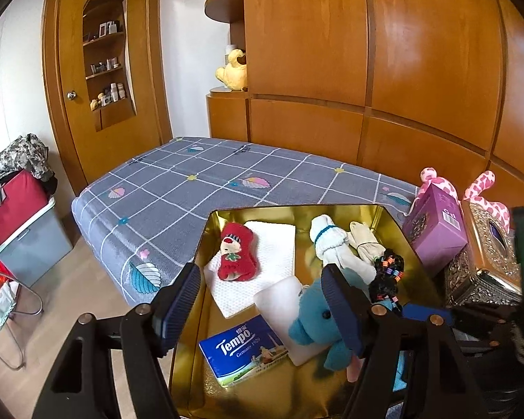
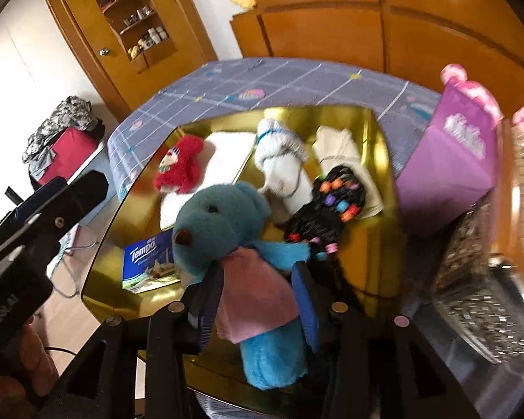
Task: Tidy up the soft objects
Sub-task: 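Carry the blue plush to the gold tray and release it with the right gripper, then move both tools back to the bed toward the pink towel and brown scrunchie, then grasp the pink rolled towel with the left gripper while the right grasps the brown scrunchie, then carry the pink towel to the gold tray and release it with the left gripper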
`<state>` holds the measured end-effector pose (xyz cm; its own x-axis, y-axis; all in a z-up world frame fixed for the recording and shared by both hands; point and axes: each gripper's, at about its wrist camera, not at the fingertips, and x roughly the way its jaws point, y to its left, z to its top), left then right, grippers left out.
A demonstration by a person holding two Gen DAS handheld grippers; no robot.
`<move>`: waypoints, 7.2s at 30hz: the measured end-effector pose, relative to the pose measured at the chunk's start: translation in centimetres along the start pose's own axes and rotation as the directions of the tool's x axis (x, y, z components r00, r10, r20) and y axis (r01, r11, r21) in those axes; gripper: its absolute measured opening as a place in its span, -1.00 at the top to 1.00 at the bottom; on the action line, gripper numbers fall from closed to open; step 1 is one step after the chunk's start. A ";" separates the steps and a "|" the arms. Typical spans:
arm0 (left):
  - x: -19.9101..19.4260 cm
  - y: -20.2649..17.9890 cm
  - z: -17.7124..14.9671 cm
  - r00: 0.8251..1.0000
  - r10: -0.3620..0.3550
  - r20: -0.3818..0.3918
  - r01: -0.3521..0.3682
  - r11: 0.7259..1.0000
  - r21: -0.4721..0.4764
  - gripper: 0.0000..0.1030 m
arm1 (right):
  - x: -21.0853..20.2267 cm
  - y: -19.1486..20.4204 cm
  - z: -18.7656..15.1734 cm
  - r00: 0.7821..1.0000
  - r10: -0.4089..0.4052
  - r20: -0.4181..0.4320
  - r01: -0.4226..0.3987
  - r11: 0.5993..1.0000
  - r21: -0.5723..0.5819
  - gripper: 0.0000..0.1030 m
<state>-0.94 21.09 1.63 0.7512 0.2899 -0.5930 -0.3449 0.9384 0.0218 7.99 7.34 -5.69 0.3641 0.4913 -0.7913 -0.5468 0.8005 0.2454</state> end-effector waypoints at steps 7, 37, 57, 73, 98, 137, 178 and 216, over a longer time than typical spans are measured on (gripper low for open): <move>-0.3 -0.5 -0.1 1.000 -0.002 0.009 0.002 1.000 0.016 -0.40 | -2.5 0.0 -0.2 0.996 -0.052 0.070 0.053 0.998 -0.016 0.20; -2.8 -4.2 -0.7 0.996 -0.063 0.070 0.052 0.988 0.147 -0.40 | -15.2 -11.8 -2.3 0.910 -0.322 0.261 0.265 0.936 0.233 0.20; -3.3 -8.4 -2.0 0.989 -0.144 0.029 0.133 0.963 0.236 -0.40 | -26.1 -34.2 -12.6 0.724 -0.689 0.017 0.529 0.571 0.628 0.20; -6.2 -20.3 -2.4 0.935 -0.355 0.009 0.315 0.842 0.439 -0.40 | -28.9 -42.0 -20.0 0.737 -0.675 -0.050 0.375 0.345 0.860 0.20; -4.9 -40.3 -7.0 0.832 -0.502 -0.236 0.534 0.607 0.589 -0.40 | -29.7 -44.4 -23.8 0.808 -0.589 -0.015 0.176 0.217 0.960 0.20; 2.2 -59.4 -7.8 0.727 -0.529 -0.437 0.680 0.468 0.565 -0.37 | -29.7 -46.1 -26.4 0.849 -0.512 0.127 -0.055 0.152 0.987 0.14; 0.5 -34.1 -12.8 0.648 -0.611 -0.455 0.761 0.551 0.344 0.27 | -22.9 -45.7 -22.2 0.749 -0.526 -0.403 0.596 0.269 0.757 0.54; -4.2 -29.6 -8.7 0.714 -0.641 -0.282 0.699 0.630 0.340 0.32 | -18.6 -41.5 -18.7 0.621 -0.620 -0.479 0.764 0.346 0.544 0.58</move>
<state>1.22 -9.55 -3.51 0.5991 -0.4471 -0.6642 0.4990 0.8573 -0.1270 9.83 -41.47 -11.64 0.2046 -0.3556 -0.9120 0.4989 0.8395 -0.2154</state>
